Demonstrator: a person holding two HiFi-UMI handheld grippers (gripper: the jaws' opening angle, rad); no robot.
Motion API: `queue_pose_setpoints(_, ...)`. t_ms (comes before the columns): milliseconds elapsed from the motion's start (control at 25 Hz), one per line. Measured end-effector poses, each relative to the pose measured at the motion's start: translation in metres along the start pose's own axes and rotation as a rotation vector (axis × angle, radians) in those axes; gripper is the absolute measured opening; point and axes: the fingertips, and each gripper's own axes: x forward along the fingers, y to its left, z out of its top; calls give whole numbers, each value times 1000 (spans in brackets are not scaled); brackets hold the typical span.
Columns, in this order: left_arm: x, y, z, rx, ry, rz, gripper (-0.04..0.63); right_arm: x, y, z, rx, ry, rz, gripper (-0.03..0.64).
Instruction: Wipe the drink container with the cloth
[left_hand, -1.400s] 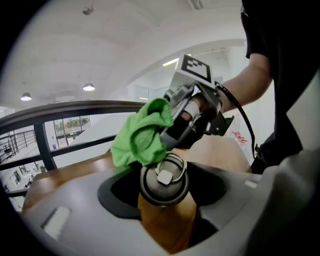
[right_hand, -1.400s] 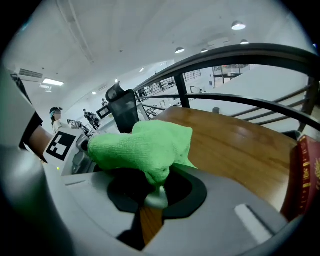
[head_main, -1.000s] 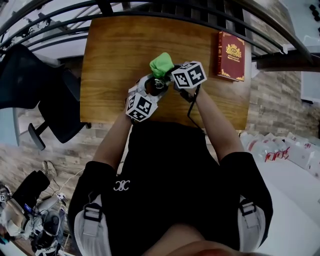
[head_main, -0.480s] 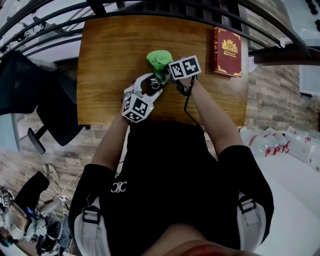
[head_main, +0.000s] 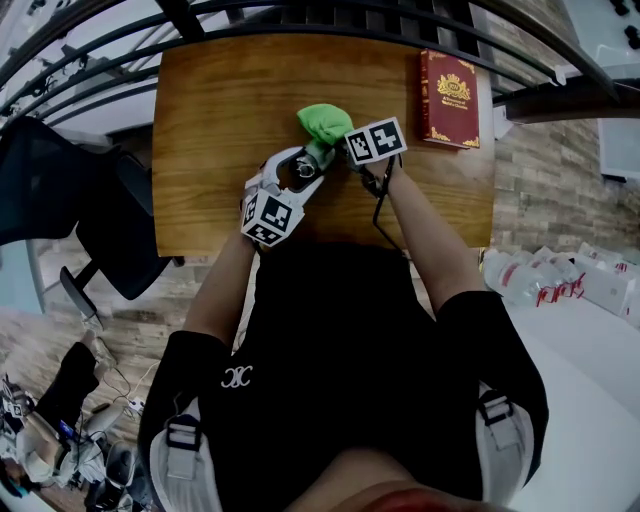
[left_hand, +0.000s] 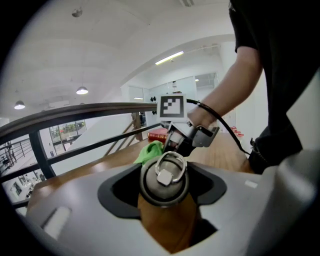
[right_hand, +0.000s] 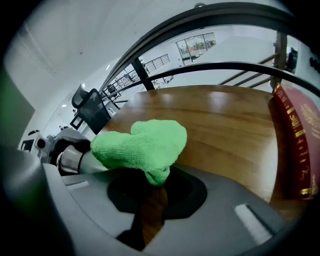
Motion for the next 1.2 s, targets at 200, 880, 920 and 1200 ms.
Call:
queue_pose_setpoints(200,-1,7,2,-62,-13,16,311,-12,13,-17,-125,36,27,48)
queue_pose_setpoints(880,-2,23,-1,-212,-22,36,311,-50,87,-15,-363,-18,306,48)
queue_pose_setpoints(920,-1,24,-2,-220,-22,36,310,-51,89,-17,-365,-17,323,48)
queue_pose_setpoints(1200,-1,38,-9,-350,-26,67,311,-44,84,-27,-305,-15,353,48)
